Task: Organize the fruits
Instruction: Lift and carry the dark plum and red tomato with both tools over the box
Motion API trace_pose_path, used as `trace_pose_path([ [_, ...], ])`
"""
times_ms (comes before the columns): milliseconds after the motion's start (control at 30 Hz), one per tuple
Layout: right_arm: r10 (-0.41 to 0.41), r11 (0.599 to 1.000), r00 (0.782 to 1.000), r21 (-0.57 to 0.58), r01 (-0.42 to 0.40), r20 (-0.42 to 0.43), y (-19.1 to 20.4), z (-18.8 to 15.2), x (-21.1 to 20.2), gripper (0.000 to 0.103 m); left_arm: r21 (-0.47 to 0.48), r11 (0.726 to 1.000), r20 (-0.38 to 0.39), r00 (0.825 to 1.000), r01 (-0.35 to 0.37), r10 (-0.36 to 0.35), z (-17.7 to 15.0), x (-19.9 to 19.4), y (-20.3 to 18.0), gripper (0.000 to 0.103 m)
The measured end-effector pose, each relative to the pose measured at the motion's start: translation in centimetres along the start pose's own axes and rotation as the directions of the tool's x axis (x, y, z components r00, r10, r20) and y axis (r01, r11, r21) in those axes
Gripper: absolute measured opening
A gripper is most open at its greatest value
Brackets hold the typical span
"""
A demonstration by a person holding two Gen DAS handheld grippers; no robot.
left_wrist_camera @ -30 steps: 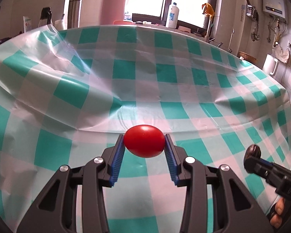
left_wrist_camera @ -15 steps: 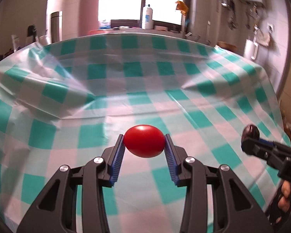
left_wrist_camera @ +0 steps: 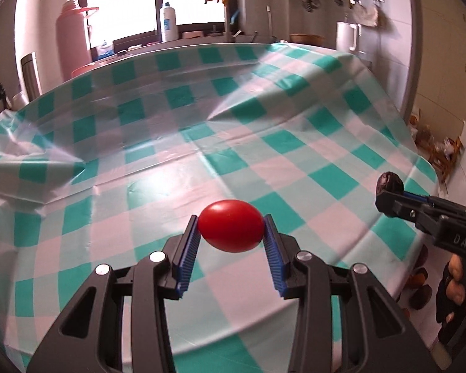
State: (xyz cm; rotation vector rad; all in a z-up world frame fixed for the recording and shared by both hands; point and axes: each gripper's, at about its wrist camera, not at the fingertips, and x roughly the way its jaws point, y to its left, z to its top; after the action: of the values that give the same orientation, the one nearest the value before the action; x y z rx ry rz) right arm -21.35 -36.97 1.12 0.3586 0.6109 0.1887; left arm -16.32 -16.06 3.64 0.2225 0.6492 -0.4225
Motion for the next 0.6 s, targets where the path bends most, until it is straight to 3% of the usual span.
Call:
trace_pose_path([
  [367,-0.09,0.992,0.995,0.094,0.085,0.043,-6.5,-2.6,-4.7,0.038,0.165,0.983,-0.049,0.996,0.081,-0.074,0.0,0.4,-7.7,0.041],
  [600,-0.144,0.975,0.988,0.177,0.132,0.054,-10.3,-4.5,-6.9,0.038,0.287,0.949,-0.074,0.991,0.132,-0.116,-0.5,0.6,-13.2,0.041],
])
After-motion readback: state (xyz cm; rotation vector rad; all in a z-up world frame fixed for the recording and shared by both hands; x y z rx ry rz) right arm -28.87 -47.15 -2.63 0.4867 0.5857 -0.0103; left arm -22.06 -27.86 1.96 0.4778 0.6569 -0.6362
